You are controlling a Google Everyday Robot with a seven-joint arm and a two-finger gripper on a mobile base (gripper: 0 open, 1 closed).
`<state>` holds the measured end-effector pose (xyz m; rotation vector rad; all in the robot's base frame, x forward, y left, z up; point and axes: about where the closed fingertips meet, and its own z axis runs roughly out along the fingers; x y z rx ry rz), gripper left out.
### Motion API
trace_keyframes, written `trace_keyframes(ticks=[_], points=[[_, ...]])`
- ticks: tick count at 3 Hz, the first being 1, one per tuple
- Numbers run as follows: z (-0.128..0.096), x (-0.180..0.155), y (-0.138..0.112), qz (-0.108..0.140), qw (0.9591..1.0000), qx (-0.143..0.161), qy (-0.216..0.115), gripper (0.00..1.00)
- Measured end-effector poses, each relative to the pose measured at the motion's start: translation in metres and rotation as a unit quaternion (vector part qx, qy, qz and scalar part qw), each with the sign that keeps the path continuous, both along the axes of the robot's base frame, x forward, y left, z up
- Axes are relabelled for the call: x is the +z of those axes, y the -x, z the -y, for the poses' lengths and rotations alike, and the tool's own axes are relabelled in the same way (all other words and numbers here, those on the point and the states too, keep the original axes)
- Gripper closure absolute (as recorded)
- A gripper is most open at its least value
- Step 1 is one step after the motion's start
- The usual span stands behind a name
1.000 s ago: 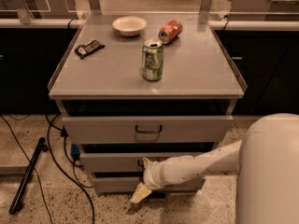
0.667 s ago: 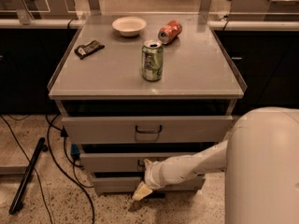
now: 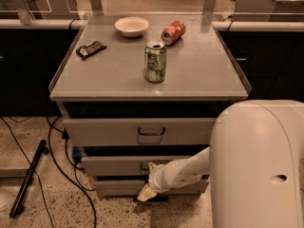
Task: Open middle drawer
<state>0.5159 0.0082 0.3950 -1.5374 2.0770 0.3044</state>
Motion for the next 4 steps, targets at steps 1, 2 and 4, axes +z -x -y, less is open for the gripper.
trace_keyframes(ticks=[1, 2, 4], points=[[0.0029, -0.002, -0.0029, 0.009, 0.9999, -0.009, 0.001, 0.29], [0.0029, -0.0009, -0.0029, 0.009, 0.9999, -0.009, 0.001, 0.35], [0.0049, 0.0033, -0.0011, 0.008, 0.9999, -0.01, 0.005, 0.84]])
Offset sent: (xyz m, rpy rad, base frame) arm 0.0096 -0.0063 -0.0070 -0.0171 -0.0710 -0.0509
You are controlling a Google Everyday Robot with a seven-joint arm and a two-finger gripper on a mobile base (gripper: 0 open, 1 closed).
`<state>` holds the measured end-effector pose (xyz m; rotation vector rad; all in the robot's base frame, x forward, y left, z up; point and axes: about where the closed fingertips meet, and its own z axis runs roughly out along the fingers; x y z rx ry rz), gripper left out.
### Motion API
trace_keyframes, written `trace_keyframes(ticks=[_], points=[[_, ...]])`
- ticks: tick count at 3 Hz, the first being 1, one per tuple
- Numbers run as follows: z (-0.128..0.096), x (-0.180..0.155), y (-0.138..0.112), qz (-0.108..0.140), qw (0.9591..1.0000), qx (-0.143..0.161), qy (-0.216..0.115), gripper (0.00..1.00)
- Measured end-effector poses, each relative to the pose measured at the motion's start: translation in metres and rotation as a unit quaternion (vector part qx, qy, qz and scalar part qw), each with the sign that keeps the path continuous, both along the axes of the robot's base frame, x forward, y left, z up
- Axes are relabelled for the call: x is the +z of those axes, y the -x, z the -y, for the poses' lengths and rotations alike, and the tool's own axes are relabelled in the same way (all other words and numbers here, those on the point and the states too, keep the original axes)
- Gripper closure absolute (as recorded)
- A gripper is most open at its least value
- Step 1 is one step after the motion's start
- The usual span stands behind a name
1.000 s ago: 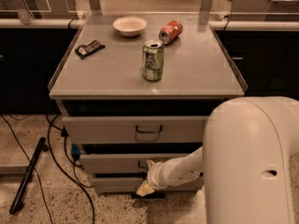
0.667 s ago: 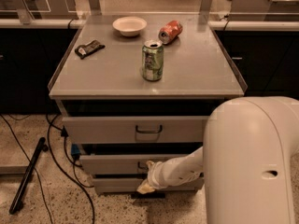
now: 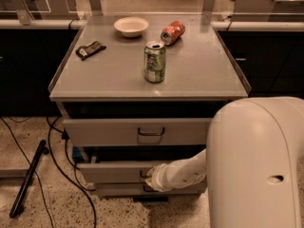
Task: Open middle drawer
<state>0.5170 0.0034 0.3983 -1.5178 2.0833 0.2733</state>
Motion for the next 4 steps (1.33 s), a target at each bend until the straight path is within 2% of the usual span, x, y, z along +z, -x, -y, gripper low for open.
trace_keyframes(ticks=[1, 2, 3, 4], points=[[0.002, -0.002, 0.002, 0.004, 1.0, -0.001, 0.003, 1.0], [0.002, -0.006, 0.004, 0.006, 1.0, -0.001, 0.0, 1.0], [0.003, -0.003, 0.018, 0.001, 0.9999, 0.001, -0.014, 1.0], [0.004, 0.0, 0.03, 0.009, 0.9997, 0.001, -0.024, 1.0]])
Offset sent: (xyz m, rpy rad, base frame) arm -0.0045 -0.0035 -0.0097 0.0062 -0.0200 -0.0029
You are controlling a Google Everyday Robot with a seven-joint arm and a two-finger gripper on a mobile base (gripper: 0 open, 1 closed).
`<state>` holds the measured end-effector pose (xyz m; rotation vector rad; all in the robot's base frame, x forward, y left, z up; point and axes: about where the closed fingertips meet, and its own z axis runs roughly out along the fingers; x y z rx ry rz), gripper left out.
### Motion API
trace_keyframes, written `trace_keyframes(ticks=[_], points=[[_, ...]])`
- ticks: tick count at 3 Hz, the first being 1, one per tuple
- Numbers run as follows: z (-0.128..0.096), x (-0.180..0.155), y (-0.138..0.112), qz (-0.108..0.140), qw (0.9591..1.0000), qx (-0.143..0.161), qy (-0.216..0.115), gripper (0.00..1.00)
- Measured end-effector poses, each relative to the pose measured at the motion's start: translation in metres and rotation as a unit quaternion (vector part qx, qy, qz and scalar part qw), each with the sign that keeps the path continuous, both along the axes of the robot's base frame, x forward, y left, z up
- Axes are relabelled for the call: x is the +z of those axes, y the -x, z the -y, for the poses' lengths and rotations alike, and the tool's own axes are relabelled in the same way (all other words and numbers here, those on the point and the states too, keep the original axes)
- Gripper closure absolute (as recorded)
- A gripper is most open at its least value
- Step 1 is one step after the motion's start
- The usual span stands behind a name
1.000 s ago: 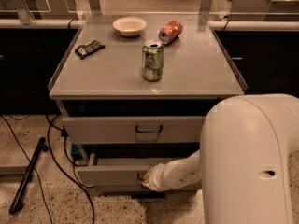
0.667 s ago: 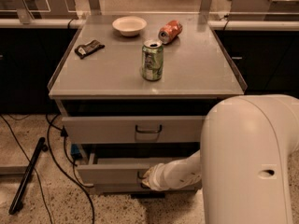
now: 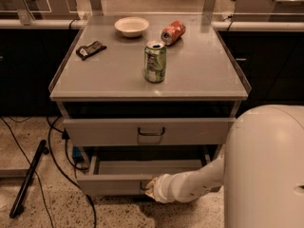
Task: Open middle drawer
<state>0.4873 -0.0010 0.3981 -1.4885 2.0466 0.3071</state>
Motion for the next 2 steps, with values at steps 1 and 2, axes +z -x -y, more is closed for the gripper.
trace_keyframes(ticks=[1, 2], points=[[0.0009, -0.0002, 0.0015, 0.002, 1.0, -0.001, -0.001, 1.0], [0.0023, -0.0006, 0.0037, 0.006, 1.0, -0.001, -0.001, 1.0]])
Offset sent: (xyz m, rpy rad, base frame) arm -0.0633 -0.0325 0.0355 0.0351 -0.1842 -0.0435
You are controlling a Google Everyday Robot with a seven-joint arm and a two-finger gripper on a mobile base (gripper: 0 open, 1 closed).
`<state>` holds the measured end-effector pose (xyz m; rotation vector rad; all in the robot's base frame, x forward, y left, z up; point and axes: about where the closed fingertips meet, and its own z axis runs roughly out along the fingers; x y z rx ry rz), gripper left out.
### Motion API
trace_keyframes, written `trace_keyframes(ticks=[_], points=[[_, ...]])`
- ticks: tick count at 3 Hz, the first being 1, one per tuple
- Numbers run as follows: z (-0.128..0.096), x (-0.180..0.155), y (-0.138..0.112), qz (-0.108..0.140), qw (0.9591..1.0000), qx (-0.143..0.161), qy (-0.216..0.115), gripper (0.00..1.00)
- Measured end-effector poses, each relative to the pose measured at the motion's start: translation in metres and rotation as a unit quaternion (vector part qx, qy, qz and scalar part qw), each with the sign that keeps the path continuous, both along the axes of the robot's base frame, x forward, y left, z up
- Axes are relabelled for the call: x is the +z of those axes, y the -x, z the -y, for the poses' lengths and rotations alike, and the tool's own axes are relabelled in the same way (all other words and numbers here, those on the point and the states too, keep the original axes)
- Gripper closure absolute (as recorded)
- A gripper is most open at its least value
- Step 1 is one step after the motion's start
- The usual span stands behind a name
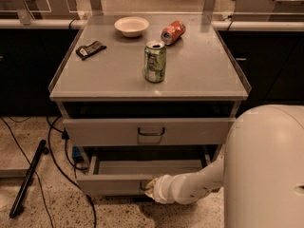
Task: Open middle drawer
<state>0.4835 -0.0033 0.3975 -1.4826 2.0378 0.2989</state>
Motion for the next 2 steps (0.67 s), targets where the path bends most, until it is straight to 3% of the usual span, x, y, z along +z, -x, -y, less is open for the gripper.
trace_keyframes(ticks=[2], points=[[0.0036, 0.0011, 0.0093, 0.003, 1.0, -0.001, -0.003, 1.0]])
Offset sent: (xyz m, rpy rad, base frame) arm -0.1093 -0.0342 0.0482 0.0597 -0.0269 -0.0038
